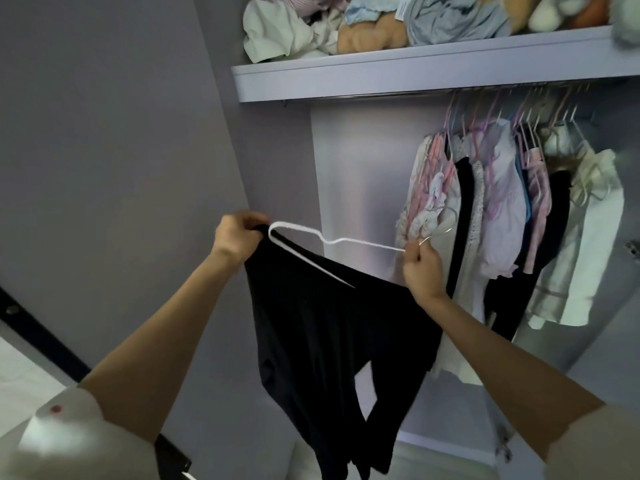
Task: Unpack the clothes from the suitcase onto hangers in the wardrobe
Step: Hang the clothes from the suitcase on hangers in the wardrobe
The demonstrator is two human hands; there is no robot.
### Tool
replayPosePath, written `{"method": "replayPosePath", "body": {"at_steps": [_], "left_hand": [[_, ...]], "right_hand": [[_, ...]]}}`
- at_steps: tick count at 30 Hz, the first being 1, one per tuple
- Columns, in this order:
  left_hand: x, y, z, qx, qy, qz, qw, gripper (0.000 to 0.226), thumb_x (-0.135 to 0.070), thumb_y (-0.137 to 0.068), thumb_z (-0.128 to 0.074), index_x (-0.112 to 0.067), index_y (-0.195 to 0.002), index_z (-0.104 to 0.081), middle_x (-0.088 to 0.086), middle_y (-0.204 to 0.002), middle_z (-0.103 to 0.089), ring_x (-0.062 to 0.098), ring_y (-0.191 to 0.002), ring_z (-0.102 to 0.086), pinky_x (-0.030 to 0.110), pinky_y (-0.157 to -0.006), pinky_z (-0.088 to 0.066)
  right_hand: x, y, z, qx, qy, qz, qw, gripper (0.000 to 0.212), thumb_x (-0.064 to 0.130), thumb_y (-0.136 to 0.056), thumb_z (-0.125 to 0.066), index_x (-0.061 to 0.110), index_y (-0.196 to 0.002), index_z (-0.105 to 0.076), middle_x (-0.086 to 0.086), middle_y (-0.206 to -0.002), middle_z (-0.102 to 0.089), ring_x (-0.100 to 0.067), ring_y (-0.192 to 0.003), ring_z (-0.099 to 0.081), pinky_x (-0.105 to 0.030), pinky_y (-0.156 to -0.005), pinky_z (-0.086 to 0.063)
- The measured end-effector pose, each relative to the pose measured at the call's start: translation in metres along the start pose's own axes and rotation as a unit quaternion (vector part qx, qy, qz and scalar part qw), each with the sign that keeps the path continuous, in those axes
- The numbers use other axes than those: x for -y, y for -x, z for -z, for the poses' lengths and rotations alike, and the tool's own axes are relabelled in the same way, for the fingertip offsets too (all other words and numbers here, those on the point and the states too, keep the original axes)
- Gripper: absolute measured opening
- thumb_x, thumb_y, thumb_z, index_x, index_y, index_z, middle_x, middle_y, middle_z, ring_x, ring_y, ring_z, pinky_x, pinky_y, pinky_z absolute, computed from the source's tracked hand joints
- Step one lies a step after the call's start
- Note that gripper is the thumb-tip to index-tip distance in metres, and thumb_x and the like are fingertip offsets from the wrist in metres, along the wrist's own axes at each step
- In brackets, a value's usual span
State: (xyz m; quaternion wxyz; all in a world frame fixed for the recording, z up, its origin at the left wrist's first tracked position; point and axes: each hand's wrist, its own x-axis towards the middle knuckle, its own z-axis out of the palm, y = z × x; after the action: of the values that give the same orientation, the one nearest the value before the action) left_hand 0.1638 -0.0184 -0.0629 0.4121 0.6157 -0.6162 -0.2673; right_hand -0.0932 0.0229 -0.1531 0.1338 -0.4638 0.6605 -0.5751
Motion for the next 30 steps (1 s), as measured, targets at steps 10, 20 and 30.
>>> {"method": "replayPosePath", "body": {"at_steps": [10, 20, 30], "left_hand": [[-0.027, 0.01, -0.028, 0.053, -0.099, -0.073, 0.991, 0.024, -0.006, -0.088, -0.055, -0.012, -0.107, -0.069, 0.007, -0.109, -0.068, 0.027, -0.103, -0.061, 0.032, -0.091, -0.047], [0.014, 0.009, -0.043, 0.127, -0.104, -0.082, 0.983, 0.075, -0.031, -0.084, -0.067, -0.026, -0.145, -0.024, 0.003, -0.144, -0.027, 0.022, -0.136, -0.026, 0.041, -0.114, -0.025], [0.024, 0.009, -0.067, 0.057, -0.09, -0.015, 0.994, 0.036, -0.024, -0.098, -0.043, -0.005, -0.129, -0.047, 0.022, -0.119, -0.06, 0.039, -0.112, -0.053, 0.036, -0.088, -0.042]], "right_hand": [[0.016, -0.009, -0.002, 0.06, 0.138, 0.208, 0.966, 0.032, 0.01, -0.096, -0.041, -0.008, -0.073, -0.054, -0.028, -0.076, -0.061, -0.041, -0.074, -0.058, -0.041, -0.069, -0.042], [0.045, -0.035, 0.02, 0.05, 0.084, 0.086, 0.992, 0.035, 0.014, -0.099, -0.037, -0.001, -0.069, -0.049, -0.022, -0.081, -0.055, -0.028, -0.079, -0.048, -0.031, -0.069, -0.029], [0.034, -0.048, 0.039, 0.0, 0.07, 0.02, 0.997, 0.041, 0.009, -0.096, -0.035, 0.017, -0.056, -0.028, -0.011, -0.069, -0.041, -0.023, -0.074, -0.039, -0.029, -0.068, -0.028]]}}
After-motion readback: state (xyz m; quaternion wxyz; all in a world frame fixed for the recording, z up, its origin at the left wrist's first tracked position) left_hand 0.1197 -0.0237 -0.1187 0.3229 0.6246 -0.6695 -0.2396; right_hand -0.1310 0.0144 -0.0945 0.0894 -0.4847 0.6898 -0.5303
